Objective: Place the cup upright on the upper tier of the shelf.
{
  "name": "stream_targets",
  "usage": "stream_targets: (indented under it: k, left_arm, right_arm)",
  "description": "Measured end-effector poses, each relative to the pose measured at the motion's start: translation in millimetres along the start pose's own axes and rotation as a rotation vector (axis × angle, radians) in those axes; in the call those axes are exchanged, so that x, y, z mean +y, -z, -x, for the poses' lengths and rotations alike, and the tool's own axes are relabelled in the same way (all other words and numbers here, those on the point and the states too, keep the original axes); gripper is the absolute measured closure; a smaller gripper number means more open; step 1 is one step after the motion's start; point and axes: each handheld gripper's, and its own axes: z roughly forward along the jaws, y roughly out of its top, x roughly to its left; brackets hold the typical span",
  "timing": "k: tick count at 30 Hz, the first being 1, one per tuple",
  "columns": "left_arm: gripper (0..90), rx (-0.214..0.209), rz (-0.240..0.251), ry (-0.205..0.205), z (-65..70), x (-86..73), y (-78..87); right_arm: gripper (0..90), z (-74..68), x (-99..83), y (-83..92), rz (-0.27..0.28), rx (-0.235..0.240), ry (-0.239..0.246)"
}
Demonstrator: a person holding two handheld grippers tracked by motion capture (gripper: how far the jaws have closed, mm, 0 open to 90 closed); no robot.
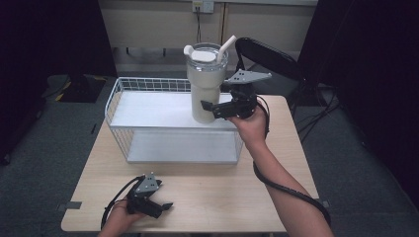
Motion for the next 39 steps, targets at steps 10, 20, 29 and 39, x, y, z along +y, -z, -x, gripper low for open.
stream_targets:
  k: [10,20,29,39]
  left_arm:
    - [9.7,0.001,0.002,0.0,0.1,-0.1,-0.2]
    - [9.7,0.002,0.001,-0.001,0.0,0.0,-0.1]
    - [9.7,0.003,0.001,-0.001,0.0,-0.1,-0.1]
    - [9.7,0.004,0.001,-0.001,0.0,-0.1,0.0]
  right_arm:
    - [10.3,-3.4,-1.8,10.6,-0.002,0.021,0.002]
    - [10.3,-11.0,-6.3,25.1,0.003,0.073,0.008]
    - [10.4,-20.9,-10.9,33.5,0.011,0.127,0.02]
    - [10.4,-30.1,-20.3,43.9,0.021,0.219,0.021]
